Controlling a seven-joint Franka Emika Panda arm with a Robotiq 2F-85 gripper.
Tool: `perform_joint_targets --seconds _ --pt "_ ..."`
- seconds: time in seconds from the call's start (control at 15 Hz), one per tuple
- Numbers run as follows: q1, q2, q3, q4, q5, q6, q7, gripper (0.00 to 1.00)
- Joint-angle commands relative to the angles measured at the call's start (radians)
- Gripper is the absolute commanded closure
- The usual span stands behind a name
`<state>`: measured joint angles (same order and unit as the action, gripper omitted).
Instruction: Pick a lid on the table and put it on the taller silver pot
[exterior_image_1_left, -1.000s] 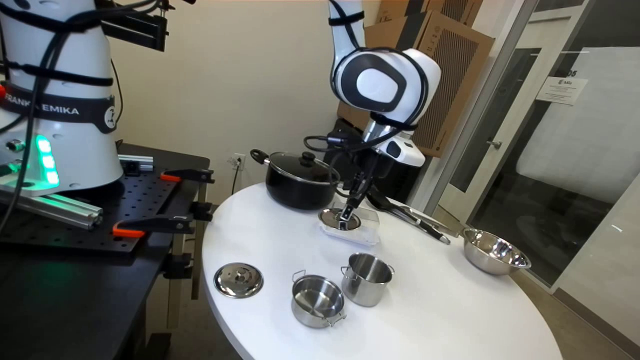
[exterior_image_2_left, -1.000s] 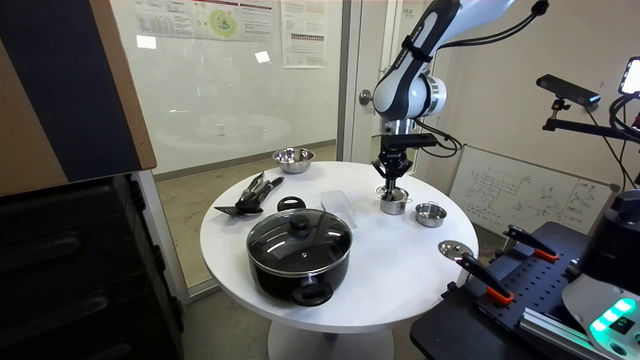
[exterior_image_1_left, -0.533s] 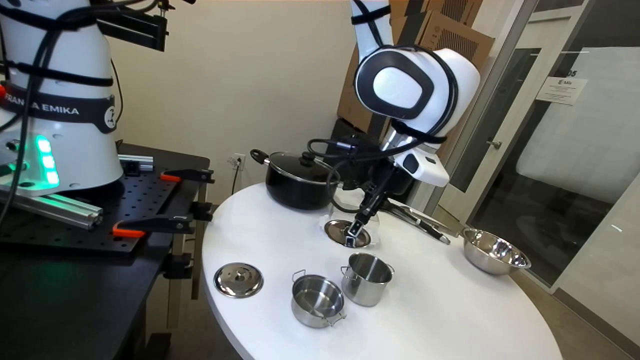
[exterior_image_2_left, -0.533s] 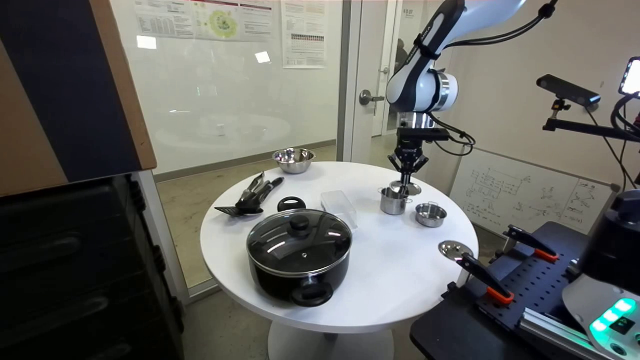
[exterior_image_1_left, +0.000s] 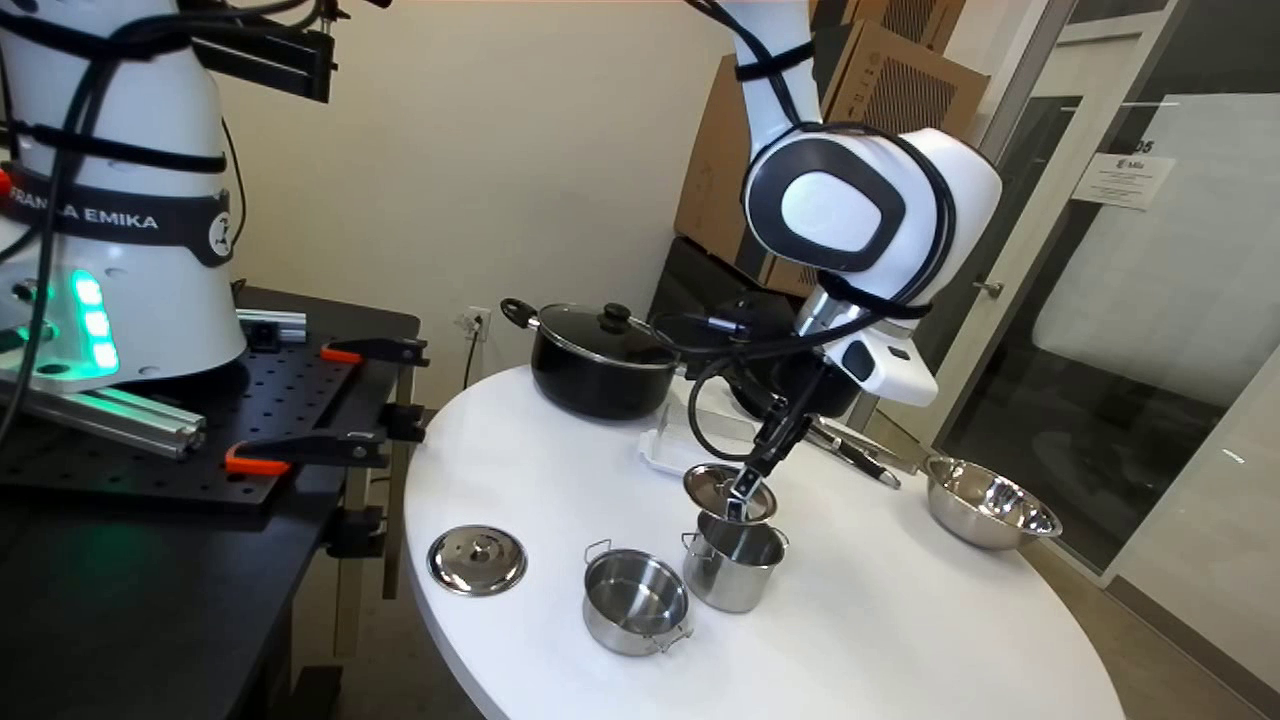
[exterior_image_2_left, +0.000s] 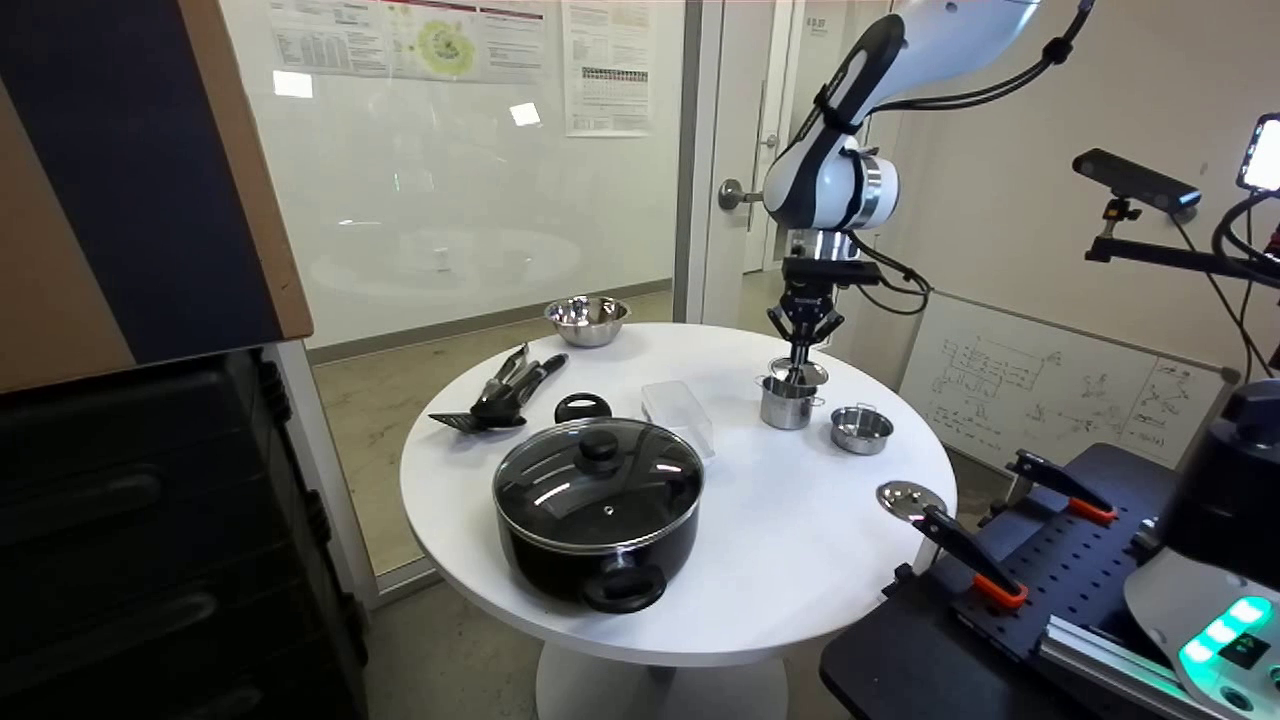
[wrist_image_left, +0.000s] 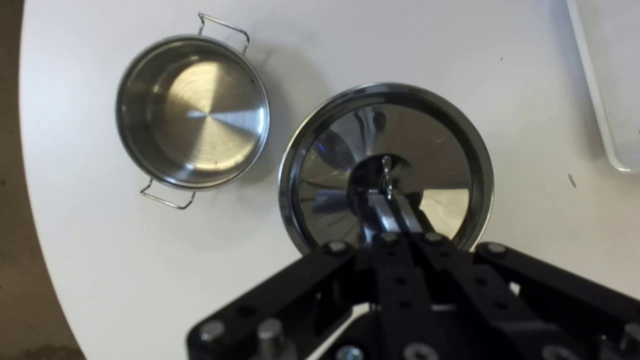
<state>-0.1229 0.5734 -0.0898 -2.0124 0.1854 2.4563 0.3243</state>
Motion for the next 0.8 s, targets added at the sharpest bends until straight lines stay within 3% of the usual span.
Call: perform_joint_targets --seconds 0.0,0.73 --pt "0.003 0.079 -0.002 0.104 0.036 -0.045 0.019 1.00" --pt "-0.012 0.191 -0.008 0.243 0.082 -0.095 0.048 1.00"
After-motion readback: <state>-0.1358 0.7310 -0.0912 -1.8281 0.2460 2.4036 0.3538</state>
